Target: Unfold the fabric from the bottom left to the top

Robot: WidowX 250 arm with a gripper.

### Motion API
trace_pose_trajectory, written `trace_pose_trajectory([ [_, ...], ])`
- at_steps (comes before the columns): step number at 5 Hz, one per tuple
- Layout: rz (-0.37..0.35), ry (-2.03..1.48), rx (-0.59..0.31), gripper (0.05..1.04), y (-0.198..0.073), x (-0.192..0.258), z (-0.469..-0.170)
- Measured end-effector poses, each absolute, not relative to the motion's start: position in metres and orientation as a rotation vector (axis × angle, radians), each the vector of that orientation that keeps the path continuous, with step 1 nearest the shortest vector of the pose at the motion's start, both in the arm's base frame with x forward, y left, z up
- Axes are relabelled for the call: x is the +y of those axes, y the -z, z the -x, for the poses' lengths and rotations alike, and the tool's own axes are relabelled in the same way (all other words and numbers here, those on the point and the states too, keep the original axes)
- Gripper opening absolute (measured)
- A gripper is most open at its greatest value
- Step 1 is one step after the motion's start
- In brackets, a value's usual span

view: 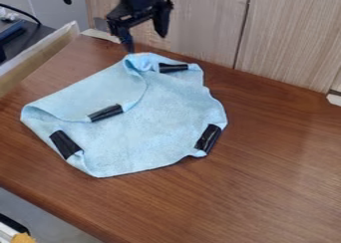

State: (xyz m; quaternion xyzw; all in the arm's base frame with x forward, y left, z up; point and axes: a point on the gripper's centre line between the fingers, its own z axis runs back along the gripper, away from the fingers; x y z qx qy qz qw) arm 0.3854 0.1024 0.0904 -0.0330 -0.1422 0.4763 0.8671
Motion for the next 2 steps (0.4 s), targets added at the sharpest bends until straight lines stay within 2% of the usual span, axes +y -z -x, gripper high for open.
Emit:
trace_pose_trajectory([
  [1, 0.059, -0.961, -0.302, 1.0, -0.0964, 0.1073, -0.3629],
  [2, 0.058, -0.964, -0.31, 1.0, -0.0984, 0.1106, -0.3621],
])
